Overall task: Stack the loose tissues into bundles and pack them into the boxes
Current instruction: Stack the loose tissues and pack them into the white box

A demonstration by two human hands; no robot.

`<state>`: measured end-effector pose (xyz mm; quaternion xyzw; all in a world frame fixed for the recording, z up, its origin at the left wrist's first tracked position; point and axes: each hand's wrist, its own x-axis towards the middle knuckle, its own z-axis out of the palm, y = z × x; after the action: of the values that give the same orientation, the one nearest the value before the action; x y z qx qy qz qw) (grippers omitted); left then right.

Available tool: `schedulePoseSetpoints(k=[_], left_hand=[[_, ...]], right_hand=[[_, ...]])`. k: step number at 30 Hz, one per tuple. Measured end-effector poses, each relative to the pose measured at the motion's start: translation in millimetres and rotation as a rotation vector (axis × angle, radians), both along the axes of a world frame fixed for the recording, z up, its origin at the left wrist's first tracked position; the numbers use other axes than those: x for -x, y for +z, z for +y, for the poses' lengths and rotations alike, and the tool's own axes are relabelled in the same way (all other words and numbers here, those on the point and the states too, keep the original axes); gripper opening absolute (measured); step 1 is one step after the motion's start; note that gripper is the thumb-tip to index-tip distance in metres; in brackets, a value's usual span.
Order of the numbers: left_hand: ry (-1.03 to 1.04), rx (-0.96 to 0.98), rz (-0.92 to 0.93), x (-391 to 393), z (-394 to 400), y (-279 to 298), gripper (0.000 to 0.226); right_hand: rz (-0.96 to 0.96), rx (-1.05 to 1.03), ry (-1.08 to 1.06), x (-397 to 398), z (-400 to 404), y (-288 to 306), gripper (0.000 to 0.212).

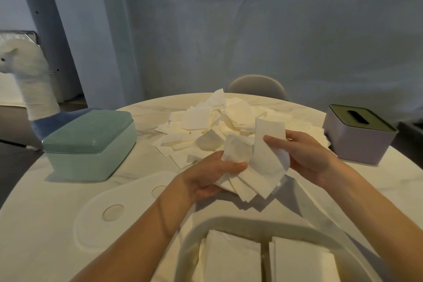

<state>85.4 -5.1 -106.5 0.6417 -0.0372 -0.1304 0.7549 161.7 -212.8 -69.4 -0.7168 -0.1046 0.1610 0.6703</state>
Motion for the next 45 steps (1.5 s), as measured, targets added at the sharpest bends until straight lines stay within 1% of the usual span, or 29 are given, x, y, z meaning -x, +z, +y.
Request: schedulePoseSetpoints(k=[1, 2, 4, 6, 7, 8, 9, 11, 12, 13, 15, 17, 19, 21, 24, 26, 28, 30, 31, 33, 35, 38, 41, 43, 44, 45], left_hand=[[-0.006, 0.016, -0.001, -1, 1, -1, 0.041], [-0.013, 0.043, 0.001, -1, 1, -1, 0.04], [-0.001, 0.087, 0.01, -2, 1, -1, 0.035], [0.045, 0.114, 0.022, -1, 1, 0, 0.028], [0.072, 0.145, 0.038, -1, 0, 1, 0.025], [0.102, 0.187, 0.058, -1, 0, 0, 0.024], [0.134, 0.227, 0.077, -1, -1, 0, 0.022], [0.192, 0.287, 0.104, -1, -4, 0, 0.017], [0.212, 0.295, 0.111, 0, -5, 0, 0.015], [0.23, 0.288, 0.114, 0, -6, 0, 0.015], [0.244, 0.306, 0.105, 1, -9, 3, 0.018], [0.224, 0.375, 0.09, 2, -15, 7, 0.024], [0.172, 0.381, 0.066, 7, -21, 12, 0.028], [0.113, 0.294, 0.009, 12, -26, 12, 0.033], [0.127, 0.098, -0.07, 12, -27, 4, 0.042], [0.132, 0.058, -0.064, 11, -25, 0, 0.048], [0.105, 0.081, -0.044, 10, -23, -1, 0.048], [0.126, 0.084, -0.027, 9, -21, -2, 0.05], [0.154, 0.088, -0.018, 8, -21, -3, 0.05], [0.216, 0.141, -0.003, 6, -19, -7, 0.045], [0.279, 0.2, -0.002, 4, -17, -9, 0.04], [0.371, 0.266, 0.038, -3, -15, -13, 0.04], [0.396, 0.29, 0.047, -5, -17, -10, 0.031], [0.369, 0.333, 0.044, -4, -20, -8, 0.032], [0.353, 0.335, 0.045, -3, -20, -8, 0.034], [0.343, 0.334, 0.05, -3, -21, -8, 0.036]], right_hand=[[-0.02, -0.009, -0.032, -1, -2, -1, 0.041], [-0.031, -0.021, -0.081, -2, -3, -1, 0.04], [-0.051, -0.032, -0.183, -5, -7, -2, 0.045], [-0.065, -0.045, -0.26, -4, -9, 0, 0.066], [-0.063, -0.073, -0.275, -3, -10, 2, 0.08], [-0.062, -0.105, -0.269, -5, -11, 3, 0.088], [-0.065, -0.162, -0.23, -5, -12, 6, 0.083], [-0.059, -0.27, -0.082, -2, -12, 12, 0.052], [-0.048, -0.298, -0.022, 1, -12, 14, 0.043], [-0.046, -0.308, 0.024, 3, -10, 15, 0.04], [-0.051, -0.266, 0.035, 4, -5, 11, 0.045], [-0.114, -0.175, -0.059, 3, 1, 2, 0.055], [-0.209, -0.124, -0.145, 3, 5, -6, 0.058], [-0.252, -0.095, -0.153, 5, 6, -9, 0.058], [-0.273, -0.053, -0.137, 8, 7, -8, 0.048], [-0.249, -0.066, -0.155, 8, 7, -6, 0.038], [-0.197, -0.136, -0.201, 8, 5, -1, 0.032], [-0.168, -0.205, -0.28, 7, 0, 4, 0.04], [-0.185, -0.229, -0.309, 7, -3, 7, 0.044], [-0.237, -0.268, -0.318, 9, -7, 14, 0.043], [-0.262, -0.303, -0.281, 11, -10, 20, 0.043], [-0.223, -0.319, -0.161, 11, -10, 23, 0.055], [-0.171, -0.224, 0.018, 15, -3, 20, 0.065], [-0.09, -0.18, 0.105, 17, 3, 19, 0.079], [-0.033, -0.211, 0.152, 18, 4, 19, 0.083], [0.016, -0.28, 0.198, 19, 3, 21, 0.079]])
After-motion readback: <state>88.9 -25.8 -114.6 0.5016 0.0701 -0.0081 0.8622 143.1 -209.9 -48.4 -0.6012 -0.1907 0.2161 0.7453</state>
